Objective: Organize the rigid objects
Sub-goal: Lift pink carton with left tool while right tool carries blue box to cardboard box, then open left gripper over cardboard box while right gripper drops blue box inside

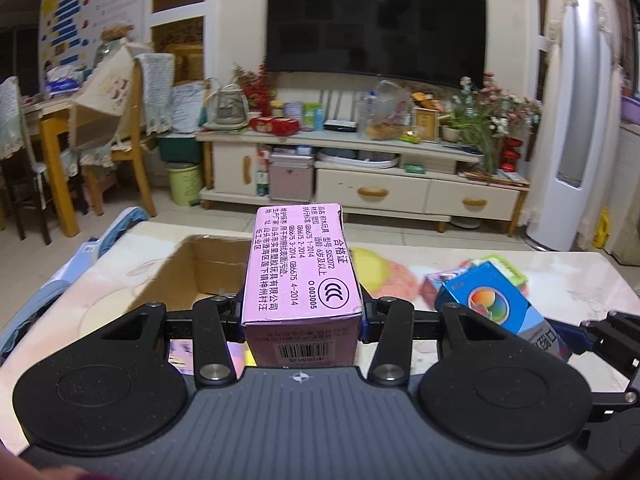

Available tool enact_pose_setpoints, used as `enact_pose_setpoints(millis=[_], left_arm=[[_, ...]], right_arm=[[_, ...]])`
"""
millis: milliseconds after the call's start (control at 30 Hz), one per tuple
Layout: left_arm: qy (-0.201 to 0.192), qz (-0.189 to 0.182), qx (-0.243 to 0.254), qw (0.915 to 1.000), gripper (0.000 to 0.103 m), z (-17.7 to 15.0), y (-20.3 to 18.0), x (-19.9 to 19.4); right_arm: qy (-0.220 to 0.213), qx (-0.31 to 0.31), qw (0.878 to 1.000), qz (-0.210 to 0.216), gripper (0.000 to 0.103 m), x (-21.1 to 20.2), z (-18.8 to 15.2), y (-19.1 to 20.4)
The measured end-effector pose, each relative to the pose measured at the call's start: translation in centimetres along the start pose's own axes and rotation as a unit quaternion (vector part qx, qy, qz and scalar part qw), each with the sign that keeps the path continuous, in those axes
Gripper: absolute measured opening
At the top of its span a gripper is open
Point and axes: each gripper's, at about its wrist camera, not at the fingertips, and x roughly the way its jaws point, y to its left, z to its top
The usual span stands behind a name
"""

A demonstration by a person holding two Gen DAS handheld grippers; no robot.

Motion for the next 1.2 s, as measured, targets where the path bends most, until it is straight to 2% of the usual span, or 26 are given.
enact_pose_setpoints(millis=[333, 600, 1033, 1167, 1200], left_arm=[[0.017, 0.051, -0.027, 0.9982, 0.056, 0.4, 1.9, 1.6], [0.033, 0.087, -0.044, 0.9947, 0.056, 0.4, 2.1, 2.6], [0.066, 0.107, -0.054, 0.9906, 0.057, 0.1, 2.1, 3.4], [0.065, 0.112, -0.043, 0.9906, 0.084, 0.3, 2.0, 3.3], [0.064, 0.111, -0.042, 0.9908, 0.090, 0.3, 1.9, 3.2]], right_arm=[[-0.003, -0.045, 0.999, 0.028, 0.051, 4.2, 3.0, 3.9], [0.010, -0.085, 0.995, 0.043, 0.051, 7.1, 3.9, 6.1], [0.049, -0.095, 0.992, 0.067, 0.051, 10.9, 3.8, 7.3], [0.056, -0.103, 0.991, 0.067, 0.051, 11.5, 3.6, 7.9], [0.058, -0.106, 0.990, 0.069, 0.056, 11.5, 3.5, 8.1]])
